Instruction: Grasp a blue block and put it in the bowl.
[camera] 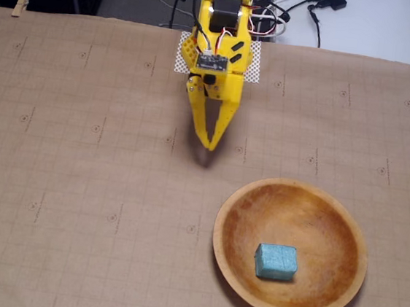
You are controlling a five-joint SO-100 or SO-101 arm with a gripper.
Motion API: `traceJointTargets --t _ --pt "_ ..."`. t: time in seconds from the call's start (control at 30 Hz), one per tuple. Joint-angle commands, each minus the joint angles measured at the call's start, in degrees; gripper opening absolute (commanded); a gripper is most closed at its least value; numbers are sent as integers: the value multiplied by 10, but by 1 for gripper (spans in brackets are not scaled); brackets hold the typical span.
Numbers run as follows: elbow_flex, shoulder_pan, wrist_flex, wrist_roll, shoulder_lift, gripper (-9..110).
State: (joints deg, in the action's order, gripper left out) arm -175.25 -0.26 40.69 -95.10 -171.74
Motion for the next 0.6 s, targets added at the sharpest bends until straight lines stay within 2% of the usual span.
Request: traceJointTargets --t 0.0,0.57 --pt "6 4 2 7 -18 -3" --pt "-40 3 44 6 -30 -3"
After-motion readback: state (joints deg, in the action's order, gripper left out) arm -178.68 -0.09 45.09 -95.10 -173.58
